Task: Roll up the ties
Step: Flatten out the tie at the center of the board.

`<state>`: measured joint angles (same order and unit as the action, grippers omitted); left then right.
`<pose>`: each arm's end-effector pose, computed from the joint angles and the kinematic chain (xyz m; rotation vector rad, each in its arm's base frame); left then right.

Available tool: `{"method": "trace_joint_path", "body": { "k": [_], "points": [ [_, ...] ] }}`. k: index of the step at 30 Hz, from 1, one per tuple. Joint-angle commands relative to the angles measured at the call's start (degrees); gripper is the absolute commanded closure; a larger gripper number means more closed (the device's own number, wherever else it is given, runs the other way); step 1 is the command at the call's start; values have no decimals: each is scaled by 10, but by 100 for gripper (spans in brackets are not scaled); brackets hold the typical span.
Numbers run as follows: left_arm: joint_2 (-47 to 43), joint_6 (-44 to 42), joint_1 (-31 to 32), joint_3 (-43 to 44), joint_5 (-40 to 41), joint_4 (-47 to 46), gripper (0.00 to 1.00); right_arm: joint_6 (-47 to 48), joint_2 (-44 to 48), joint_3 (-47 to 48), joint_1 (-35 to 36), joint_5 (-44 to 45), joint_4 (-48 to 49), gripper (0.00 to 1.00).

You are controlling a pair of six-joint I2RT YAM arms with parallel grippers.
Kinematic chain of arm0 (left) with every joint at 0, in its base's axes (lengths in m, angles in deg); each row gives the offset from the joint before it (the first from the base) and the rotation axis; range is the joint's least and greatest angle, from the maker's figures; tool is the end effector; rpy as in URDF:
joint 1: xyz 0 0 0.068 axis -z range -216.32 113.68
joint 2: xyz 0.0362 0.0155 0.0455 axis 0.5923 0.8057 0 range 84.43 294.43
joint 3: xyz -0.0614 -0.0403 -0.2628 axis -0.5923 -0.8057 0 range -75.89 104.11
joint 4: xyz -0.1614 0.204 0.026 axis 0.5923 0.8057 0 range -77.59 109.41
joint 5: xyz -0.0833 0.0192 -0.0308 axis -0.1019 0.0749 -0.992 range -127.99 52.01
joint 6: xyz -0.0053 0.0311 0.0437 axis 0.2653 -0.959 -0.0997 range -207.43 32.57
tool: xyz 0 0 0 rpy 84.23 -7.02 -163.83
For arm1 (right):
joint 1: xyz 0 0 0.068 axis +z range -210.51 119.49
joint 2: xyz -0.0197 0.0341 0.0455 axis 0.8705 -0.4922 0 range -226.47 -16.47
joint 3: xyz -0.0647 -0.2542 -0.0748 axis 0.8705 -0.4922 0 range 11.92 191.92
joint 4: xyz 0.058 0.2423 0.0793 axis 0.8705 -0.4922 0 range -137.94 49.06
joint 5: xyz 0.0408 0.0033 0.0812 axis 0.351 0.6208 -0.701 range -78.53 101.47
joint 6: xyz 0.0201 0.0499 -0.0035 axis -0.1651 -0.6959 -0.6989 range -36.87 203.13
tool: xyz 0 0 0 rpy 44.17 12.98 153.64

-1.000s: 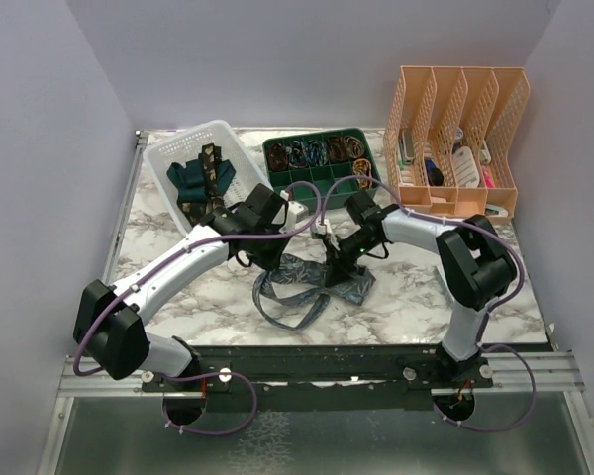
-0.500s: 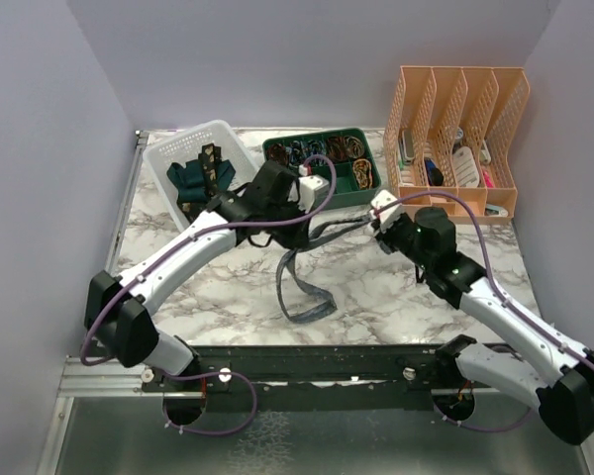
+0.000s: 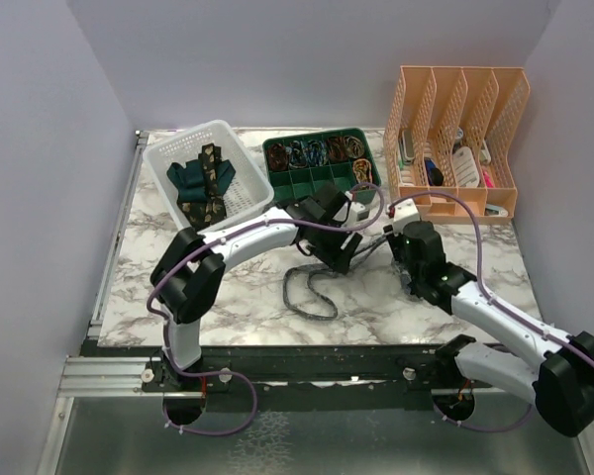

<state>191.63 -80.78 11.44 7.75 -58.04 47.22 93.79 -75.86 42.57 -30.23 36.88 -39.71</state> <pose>0.2618 -0.3065 0.2314 1.0760 2.4840 -0.7751 0.2007 0.0995 0.2266 -0.4411 1.9601 -0.2363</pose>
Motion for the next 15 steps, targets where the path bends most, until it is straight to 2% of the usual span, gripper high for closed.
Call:
{"method": "trace_joint_path", "body": {
  "k": [1, 5, 8, 11, 13, 15],
  "points": [
    [-68, 52, 1, -36, 77, -32, 4, -44, 51, -18, 0, 17, 12, 49],
    [-161, 95, -29, -90, 122, -34, 1, -97, 76, -20, 0, 35, -11, 35],
    [-248, 149, -44, -155, 175, -29, 1, -133, 92, -4, 0, 41, -52, 34],
    [-340, 245, -49, -259, 232, -19, 1, -178, 101, 10, 0, 21, -67, 33],
    [-393, 316, -48, -330, 224, -20, 1, -224, 99, 21, 0, 4, -79, 31],
    [-440, 387, -44, -389, 211, -26, 1, -326, 86, 46, 0, 21, -124, 25]
  ]
}}
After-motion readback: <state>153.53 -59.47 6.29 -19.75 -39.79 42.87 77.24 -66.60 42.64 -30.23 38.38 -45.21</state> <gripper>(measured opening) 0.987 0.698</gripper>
